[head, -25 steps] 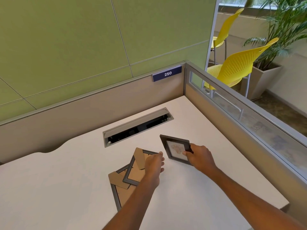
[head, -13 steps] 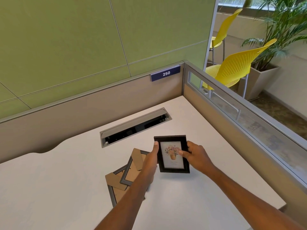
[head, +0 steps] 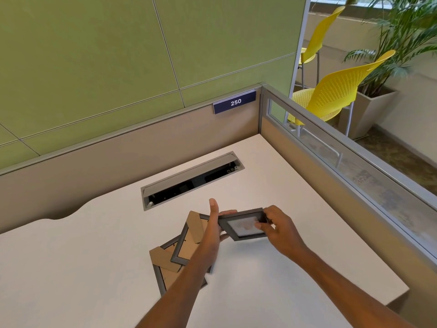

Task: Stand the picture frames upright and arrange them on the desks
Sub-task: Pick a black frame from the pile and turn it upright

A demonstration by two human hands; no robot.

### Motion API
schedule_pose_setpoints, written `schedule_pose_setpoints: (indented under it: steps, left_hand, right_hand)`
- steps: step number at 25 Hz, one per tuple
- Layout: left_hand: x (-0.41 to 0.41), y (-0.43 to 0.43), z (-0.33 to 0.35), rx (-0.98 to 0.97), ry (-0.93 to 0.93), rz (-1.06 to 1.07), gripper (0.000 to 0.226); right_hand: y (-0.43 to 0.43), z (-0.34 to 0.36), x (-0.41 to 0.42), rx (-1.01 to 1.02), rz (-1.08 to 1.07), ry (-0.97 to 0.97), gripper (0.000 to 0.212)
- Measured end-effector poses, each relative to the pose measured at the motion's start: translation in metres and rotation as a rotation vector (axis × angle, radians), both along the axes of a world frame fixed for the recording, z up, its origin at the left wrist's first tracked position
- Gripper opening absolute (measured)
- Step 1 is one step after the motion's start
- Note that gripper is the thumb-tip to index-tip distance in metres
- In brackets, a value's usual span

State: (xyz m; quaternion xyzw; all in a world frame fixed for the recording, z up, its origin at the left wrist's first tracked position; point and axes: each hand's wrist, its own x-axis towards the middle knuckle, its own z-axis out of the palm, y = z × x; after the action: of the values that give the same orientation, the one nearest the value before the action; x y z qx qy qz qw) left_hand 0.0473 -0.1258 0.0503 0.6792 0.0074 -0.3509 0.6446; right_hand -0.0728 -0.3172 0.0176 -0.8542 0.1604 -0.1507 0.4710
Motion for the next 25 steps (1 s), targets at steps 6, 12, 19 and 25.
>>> schedule_pose_setpoints:
  steps: [6, 12, 19, 25]
  left_hand:
    - [-0.001, 0.0, 0.003, 0.107, -0.056, -0.12, 0.086]
    - [0.0, -0.004, 0.016, 0.191, -0.118, -0.278, 0.08]
    - [0.007, -0.009, 0.021, 0.202, -0.041, -0.341, 0.063]
    - [0.007, -0.017, 0.008, 0.119, 0.042, -0.195, 0.063]
  right_hand:
    - [0.008, -0.01, -0.012, -0.21, -0.064, -0.134, 0.028]
    - [0.009, -0.013, -0.016, -0.153, -0.138, -0.137, 0.036]
    - [0.006, -0.013, -0.019, -0.109, -0.142, -0.087, 0.036]
    - [0.001, -0.007, -0.011, 0.01, -0.154, 0.02, 0.025]
